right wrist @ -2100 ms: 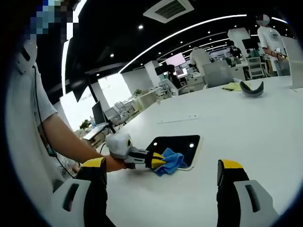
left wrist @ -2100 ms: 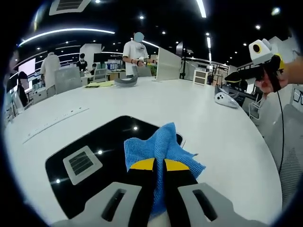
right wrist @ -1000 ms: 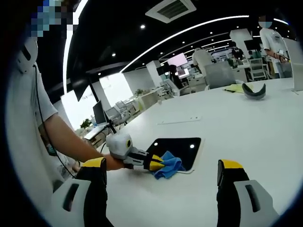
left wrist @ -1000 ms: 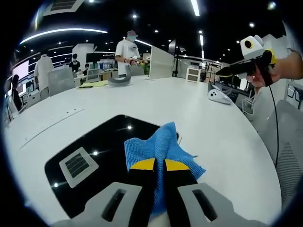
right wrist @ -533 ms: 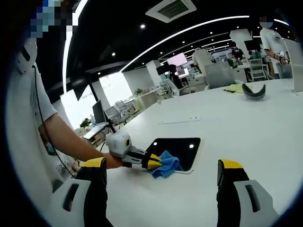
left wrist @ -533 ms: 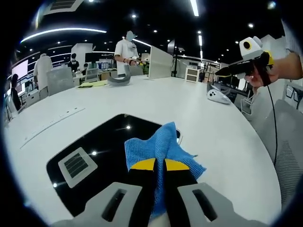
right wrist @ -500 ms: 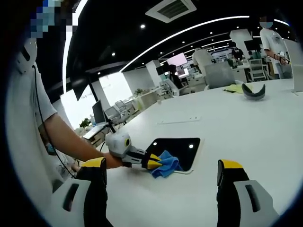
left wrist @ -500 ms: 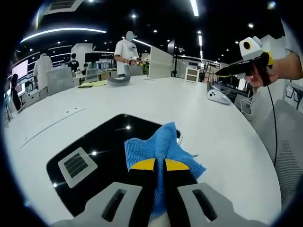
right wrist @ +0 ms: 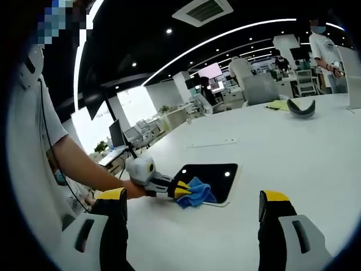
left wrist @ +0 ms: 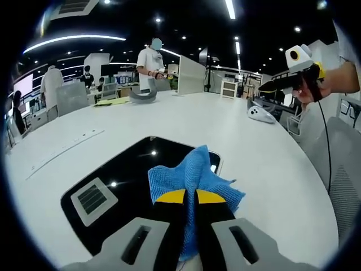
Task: Wipe the mirror surface with the cleaning cloth until all visible marks leave the cleaned area.
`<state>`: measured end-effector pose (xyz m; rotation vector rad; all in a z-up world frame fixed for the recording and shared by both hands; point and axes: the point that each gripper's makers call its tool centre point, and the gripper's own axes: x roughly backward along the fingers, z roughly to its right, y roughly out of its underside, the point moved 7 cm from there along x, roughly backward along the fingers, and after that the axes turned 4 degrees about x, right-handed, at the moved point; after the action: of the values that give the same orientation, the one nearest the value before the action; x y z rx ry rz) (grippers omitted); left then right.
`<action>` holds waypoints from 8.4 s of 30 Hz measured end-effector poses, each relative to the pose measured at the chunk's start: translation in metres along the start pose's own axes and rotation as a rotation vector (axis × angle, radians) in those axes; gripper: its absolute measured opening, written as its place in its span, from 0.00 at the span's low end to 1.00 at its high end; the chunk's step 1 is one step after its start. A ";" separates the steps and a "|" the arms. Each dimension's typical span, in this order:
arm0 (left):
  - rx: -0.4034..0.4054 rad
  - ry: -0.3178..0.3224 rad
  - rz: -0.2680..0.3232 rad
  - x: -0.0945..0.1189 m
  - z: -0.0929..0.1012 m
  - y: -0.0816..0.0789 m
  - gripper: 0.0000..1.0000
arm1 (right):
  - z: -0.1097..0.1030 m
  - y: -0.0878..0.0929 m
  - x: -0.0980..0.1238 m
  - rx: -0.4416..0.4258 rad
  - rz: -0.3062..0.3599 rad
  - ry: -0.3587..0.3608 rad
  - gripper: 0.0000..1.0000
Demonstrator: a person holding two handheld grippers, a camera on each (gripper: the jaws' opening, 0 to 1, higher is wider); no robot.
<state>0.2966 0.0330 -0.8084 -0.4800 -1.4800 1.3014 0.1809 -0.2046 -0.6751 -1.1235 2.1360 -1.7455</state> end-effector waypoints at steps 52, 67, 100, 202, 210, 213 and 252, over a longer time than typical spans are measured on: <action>-0.040 -0.020 0.021 -0.001 -0.037 -0.012 0.03 | 0.005 0.006 -0.007 -0.007 -0.034 -0.002 0.97; -0.047 -0.033 0.022 -0.003 -0.054 -0.015 0.03 | 0.005 0.007 -0.007 -0.008 -0.040 0.001 0.97; -0.059 -0.076 0.030 -0.008 -0.087 -0.024 0.03 | 0.008 0.010 -0.011 -0.013 -0.053 0.005 0.98; -0.042 -0.166 0.000 0.000 -0.118 -0.027 0.03 | 0.004 0.006 -0.010 -0.015 -0.045 -0.006 0.99; -0.046 -0.182 -0.015 0.007 -0.115 -0.025 0.03 | 0.001 0.004 -0.011 -0.010 -0.039 -0.013 0.98; -0.037 -0.189 -0.020 0.009 -0.114 -0.024 0.03 | 0.001 0.003 -0.010 -0.009 -0.033 -0.015 0.98; 0.032 -0.229 -0.015 0.036 -0.083 -0.006 0.03 | -0.011 -0.006 -0.006 0.027 -0.014 -0.035 0.98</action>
<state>0.3581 0.0989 -0.8002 -0.3056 -1.6447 1.4025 0.1815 -0.1926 -0.6684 -1.1560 2.0832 -1.7422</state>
